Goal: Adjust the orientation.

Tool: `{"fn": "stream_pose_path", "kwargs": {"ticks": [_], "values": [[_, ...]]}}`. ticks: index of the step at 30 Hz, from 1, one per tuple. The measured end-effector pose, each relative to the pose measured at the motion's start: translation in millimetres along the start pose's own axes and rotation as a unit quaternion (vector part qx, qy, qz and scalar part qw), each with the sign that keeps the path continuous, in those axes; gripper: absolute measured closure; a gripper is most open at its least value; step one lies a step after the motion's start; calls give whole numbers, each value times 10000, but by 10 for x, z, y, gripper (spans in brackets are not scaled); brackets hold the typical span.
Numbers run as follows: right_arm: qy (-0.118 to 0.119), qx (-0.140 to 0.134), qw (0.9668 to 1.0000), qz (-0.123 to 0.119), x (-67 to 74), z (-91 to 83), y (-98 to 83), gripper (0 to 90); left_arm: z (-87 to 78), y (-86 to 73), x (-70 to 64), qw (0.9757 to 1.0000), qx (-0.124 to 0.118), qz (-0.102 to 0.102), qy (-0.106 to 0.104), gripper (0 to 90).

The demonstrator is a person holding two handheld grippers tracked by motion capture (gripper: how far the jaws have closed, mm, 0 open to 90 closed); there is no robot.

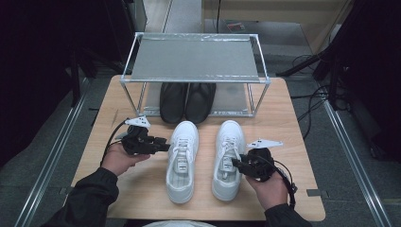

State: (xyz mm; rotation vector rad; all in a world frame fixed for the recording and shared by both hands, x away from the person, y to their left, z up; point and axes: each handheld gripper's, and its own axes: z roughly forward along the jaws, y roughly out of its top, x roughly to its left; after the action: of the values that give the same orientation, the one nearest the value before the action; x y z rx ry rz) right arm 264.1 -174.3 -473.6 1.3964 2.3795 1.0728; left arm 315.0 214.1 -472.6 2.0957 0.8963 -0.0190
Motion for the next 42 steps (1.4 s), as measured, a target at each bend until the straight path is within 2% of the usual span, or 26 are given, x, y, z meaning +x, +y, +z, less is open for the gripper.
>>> {"fn": "stream_pose_path", "kwargs": {"ticks": [2,4,8,11,14,19,22,25,27,31,37,39,42], "values": [[-56,-7,10000,-65,-23,4,18,707,-1,-21,1,10000,35,-25,12,643],[-39,11,10000,-20,-31,1,32,732,2,-39,7,10000,54,-29,11,652],[-106,44,9999,-98,8,4,61,807,22,-85,23,9998,26,-123,-137,692],[-144,46,9997,-180,41,31,89,832,50,-111,22,9996,142,-124,-194,728],[-3,10,9998,-193,75,70,110,834,71,-132,27,9994,222,-149,-219,746],[-56,12,9995,-301,160,98,126,828,91,-166,32,9989,366,-176,-216,776],[-18,17,9997,-260,154,97,136,825,121,-181,25,9985,457,-197,-236,782],[76,25,9996,-285,182,122,141,821,195,-183,-29,9975,625,-130,-309,784],[106,48,9993,-368,222,142,147,816,218,-183,-52,9975,639,-81,-301,807],[155,62,9991,-394,211,143,150,812,231,-190,-37,9968,622,-294,-407,818],[216,73,9988,-430,205,149,152,804,256,-179,-79,9970,640,-202,-394,870],[245,72,9987,-432,199,151,152,802,272,-175,-92,9964,667,-232,-465,872],[264,68,9987,-429,190,152,153,799,316,-168,-148,9960,694,-150,-534,869]]}}
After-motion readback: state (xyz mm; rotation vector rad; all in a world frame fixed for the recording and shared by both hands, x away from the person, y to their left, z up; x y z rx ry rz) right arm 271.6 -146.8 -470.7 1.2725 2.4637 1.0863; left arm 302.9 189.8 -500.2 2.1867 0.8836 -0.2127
